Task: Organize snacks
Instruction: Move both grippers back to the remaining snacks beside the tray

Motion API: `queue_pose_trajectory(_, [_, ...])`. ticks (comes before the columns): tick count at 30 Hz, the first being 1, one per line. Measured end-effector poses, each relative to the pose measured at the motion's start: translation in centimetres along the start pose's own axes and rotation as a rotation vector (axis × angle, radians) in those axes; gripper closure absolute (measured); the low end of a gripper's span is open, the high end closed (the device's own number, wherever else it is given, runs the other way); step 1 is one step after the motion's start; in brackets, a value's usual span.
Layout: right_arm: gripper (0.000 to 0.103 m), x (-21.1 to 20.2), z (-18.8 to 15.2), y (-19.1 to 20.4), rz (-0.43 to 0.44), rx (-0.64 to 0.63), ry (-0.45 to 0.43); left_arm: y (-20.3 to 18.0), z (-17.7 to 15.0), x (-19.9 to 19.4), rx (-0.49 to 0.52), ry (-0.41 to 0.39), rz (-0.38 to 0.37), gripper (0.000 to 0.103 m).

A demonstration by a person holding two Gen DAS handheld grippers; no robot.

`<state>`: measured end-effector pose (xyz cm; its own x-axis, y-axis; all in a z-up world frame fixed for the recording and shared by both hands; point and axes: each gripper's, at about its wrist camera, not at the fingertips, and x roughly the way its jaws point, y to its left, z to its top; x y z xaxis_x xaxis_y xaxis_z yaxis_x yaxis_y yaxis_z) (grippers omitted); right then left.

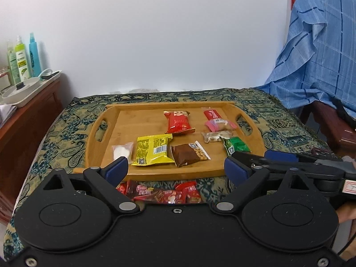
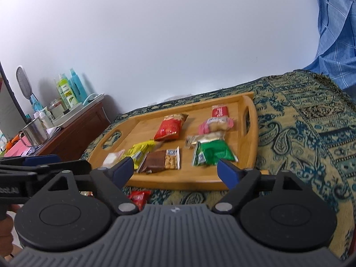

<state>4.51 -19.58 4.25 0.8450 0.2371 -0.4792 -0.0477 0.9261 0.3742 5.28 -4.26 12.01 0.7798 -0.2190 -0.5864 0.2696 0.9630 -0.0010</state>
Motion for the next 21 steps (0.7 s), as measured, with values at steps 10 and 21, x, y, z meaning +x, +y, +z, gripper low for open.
queue_pose_trajectory(10, [0.006,-0.8,-1.8,0.5,-0.007,-0.039,0.001,-0.6,-2.1,-4.2,0.026,-0.060,0.019,0.007])
queue_pose_trajectory(21, [0.000,-2.2,-4.2,2.3,0.005,-0.141,-0.054,-1.1,-5.1,-6.8,0.019,-0.066,0.045,0.006])
